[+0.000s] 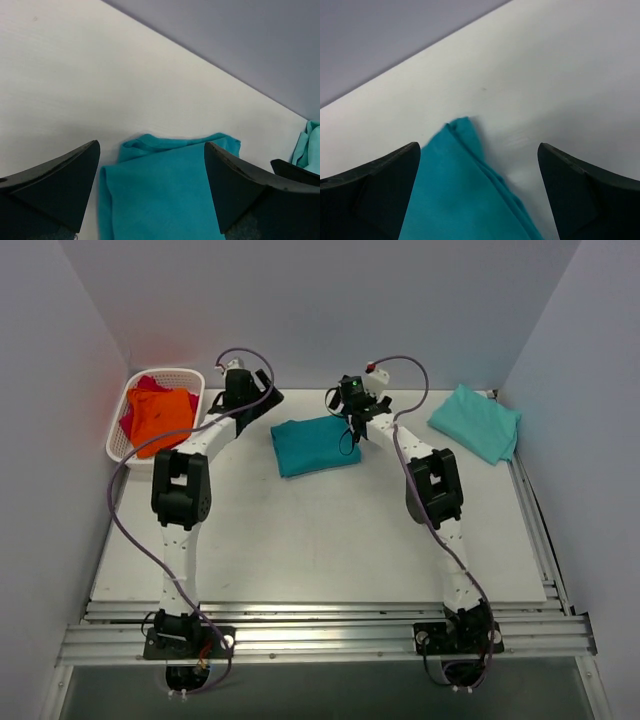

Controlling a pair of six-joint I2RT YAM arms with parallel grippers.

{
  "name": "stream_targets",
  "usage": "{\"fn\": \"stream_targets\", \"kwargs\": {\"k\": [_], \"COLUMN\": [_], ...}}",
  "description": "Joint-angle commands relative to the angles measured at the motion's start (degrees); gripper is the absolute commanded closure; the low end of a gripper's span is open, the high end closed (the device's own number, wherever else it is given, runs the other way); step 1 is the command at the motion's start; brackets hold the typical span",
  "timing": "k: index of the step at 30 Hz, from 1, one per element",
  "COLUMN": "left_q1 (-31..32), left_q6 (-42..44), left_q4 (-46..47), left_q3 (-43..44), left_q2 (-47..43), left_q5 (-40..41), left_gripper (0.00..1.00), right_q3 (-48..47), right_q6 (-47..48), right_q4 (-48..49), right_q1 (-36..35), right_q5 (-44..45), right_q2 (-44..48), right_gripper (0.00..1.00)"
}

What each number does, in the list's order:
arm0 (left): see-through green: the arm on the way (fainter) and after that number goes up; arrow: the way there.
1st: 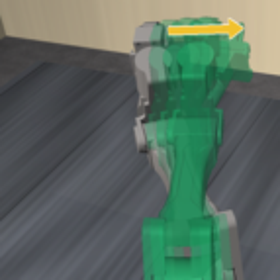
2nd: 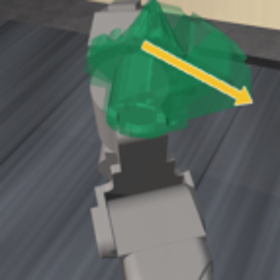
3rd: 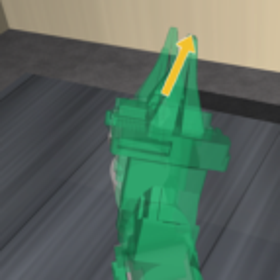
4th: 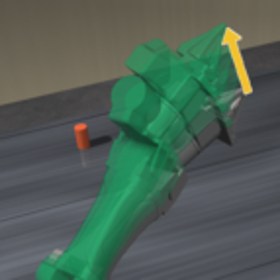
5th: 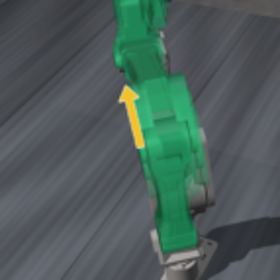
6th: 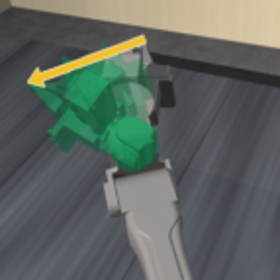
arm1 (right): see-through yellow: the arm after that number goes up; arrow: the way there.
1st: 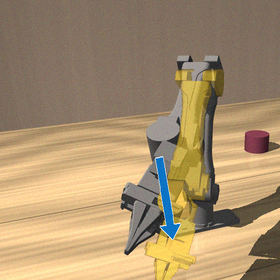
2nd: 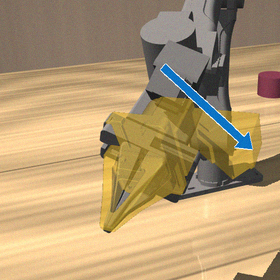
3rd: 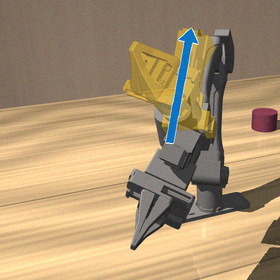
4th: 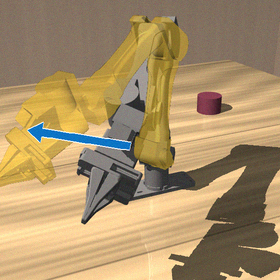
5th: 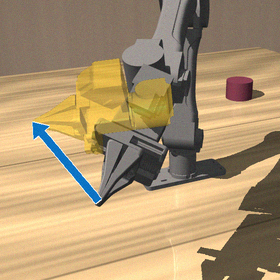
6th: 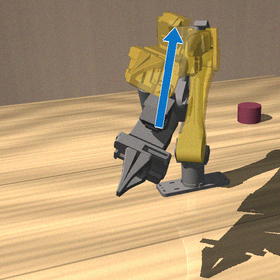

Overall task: Fold and stack the t-shirts
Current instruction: Fold the long partially folded tshirt into a neat square

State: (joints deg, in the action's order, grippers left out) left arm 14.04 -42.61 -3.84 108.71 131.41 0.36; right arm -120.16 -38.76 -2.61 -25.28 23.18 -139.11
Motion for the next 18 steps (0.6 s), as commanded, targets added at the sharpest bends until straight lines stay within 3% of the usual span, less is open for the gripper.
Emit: {"fn": "stream_targets", "kwargs": {"k": [1,6,8,15,18], "left_q1": [-1.8,-4.4,-5.2,-5.4,-5.4], "left_q6": [2.6,4.7,5.3,6.0,6.2], "left_q4": [-2.7,-4.3,-3.9,2.8,5.2], "left_q3": [5.9,1.6,-4.2,-24.4,-27.9], "left_q2": [-2.4,-9.6,-14.4,-28.7,-31.4], "left_q5": [-6.7,-7.6,-6.2,-1.8,-2.3], "left_gripper": [0.06,0.06,0.06,0.06,0.06], "right_q3": [6.8,22.3,29.2,43.8,47.6], "right_q6": [2.2,2.6,1.6,-2.4,-2.9], "right_q4": [1.9,6.7,8.0,9.7,11.0], "right_q1": [-1.2,-2.7,-2.8,-2.3,-1.4], "right_q5": [3.6,8.1,7.1,-0.3,-2.1], "right_q2": [10.3,25.8,30.6,37.6,37.6], "right_gripper": [0.00,0.00,0.00,0.00,0.00]}}
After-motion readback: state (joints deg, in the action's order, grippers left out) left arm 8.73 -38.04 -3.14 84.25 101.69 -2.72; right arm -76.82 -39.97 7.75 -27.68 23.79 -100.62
